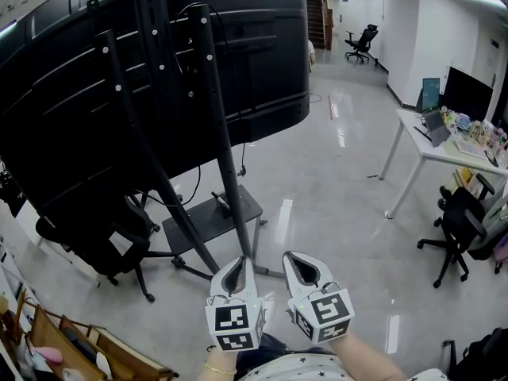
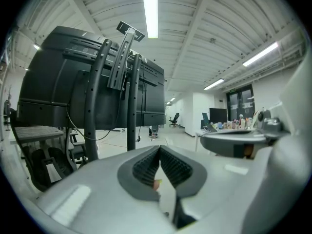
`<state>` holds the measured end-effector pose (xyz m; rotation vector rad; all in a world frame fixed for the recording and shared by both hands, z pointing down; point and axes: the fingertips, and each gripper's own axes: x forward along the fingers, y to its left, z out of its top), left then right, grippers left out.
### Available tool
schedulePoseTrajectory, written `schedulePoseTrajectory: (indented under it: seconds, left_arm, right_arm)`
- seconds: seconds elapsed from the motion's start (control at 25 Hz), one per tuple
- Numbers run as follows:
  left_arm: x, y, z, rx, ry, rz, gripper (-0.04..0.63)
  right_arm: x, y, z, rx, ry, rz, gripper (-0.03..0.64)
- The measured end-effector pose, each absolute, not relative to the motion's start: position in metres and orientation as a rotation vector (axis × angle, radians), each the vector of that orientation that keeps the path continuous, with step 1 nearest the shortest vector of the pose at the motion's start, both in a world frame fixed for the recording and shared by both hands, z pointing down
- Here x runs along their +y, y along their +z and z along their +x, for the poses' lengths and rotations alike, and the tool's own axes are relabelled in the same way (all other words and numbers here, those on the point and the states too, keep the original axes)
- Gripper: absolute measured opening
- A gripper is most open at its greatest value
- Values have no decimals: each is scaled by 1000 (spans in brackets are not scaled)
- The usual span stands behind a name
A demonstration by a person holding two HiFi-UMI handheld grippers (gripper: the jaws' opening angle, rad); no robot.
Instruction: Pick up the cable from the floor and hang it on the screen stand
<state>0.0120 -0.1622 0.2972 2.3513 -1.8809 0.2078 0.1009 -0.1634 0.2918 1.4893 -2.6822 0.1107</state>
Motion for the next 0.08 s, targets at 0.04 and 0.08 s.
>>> schedulePoseTrajectory:
  seconds: [0.04, 0.08]
  left_arm:
    - [-162, 298, 12, -1880, 206, 2352, 7]
    - [-163, 299, 12, -1880, 205, 2352, 6]
  right_arm:
    - [-164, 293, 101, -2683, 112, 1488, -3]
    - [-164, 294, 101, -2683, 112, 1488, -3]
